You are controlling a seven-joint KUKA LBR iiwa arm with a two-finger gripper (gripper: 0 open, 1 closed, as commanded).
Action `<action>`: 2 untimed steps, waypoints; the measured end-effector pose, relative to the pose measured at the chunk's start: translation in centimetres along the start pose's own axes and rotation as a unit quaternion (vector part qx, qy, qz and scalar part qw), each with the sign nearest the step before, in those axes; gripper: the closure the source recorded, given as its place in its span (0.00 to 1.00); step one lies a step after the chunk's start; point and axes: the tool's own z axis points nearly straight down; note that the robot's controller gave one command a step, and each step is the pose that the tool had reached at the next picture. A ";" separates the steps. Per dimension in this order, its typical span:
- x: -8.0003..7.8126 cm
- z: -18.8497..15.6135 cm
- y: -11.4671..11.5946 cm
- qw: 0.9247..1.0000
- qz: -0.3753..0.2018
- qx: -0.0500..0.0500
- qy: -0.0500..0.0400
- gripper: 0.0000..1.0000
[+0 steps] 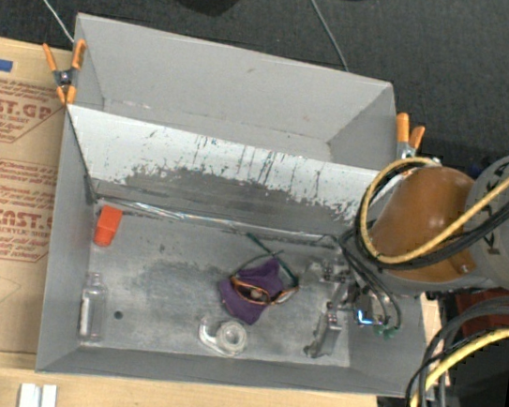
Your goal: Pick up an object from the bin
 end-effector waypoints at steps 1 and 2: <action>-5.2 3.4 7.8 1.000 -0.010 -0.003 0.003 0.00; -4.3 3.4 6.6 0.996 -0.093 0.000 0.000 1.00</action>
Offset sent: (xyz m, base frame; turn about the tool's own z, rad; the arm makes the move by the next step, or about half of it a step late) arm 0.0423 0.0653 -0.0336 -0.1852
